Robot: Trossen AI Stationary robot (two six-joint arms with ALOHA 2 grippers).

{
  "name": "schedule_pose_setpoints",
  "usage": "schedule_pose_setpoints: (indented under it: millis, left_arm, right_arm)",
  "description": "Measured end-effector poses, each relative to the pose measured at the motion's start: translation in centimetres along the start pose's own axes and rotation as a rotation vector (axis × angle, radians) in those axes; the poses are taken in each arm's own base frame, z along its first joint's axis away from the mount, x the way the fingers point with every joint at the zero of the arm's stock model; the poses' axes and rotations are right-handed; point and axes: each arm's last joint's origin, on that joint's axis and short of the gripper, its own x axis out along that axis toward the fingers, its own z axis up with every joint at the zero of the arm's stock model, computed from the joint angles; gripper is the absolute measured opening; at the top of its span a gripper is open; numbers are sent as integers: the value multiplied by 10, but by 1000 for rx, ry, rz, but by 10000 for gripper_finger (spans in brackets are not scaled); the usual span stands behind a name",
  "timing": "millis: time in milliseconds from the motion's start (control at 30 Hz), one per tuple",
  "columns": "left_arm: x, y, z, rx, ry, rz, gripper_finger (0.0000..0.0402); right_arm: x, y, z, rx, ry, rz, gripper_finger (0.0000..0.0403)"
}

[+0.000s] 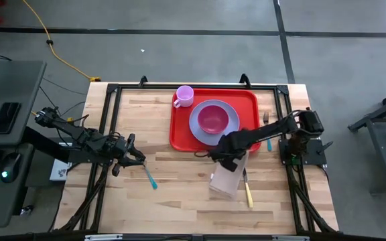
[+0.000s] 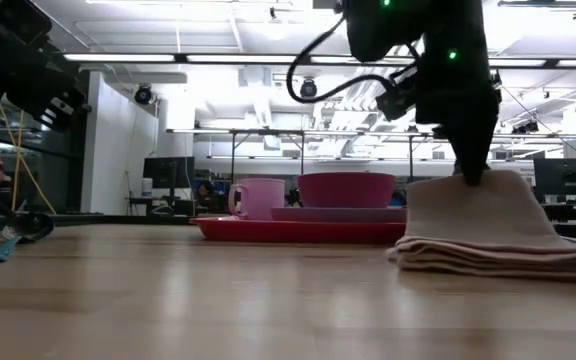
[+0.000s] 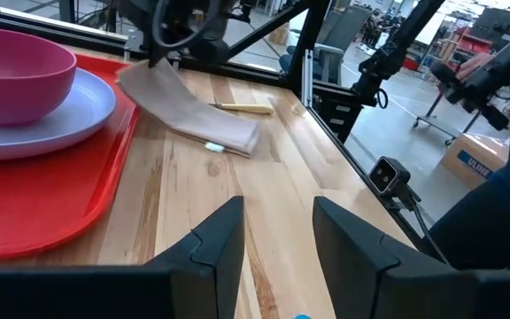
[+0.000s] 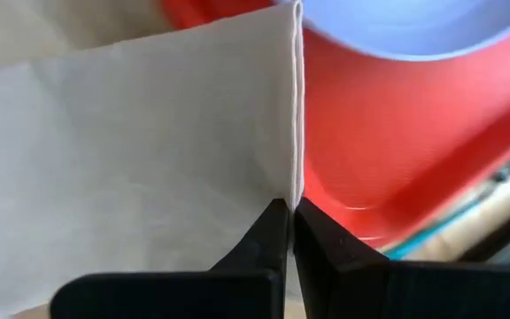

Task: Set up tray
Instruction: Put the white napkin to the right of the blue plate on the red serving tray

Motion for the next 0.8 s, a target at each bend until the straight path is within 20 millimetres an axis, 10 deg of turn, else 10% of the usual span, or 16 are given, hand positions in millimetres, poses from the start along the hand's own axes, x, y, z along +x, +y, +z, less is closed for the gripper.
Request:
schedule_pose_setpoints:
  millis: [800]
  left_arm:
    - [0, 0, 0, 3, 1, 0, 166]
  right_arm:
    - [19, -82, 43, 112, 82, -214, 0]
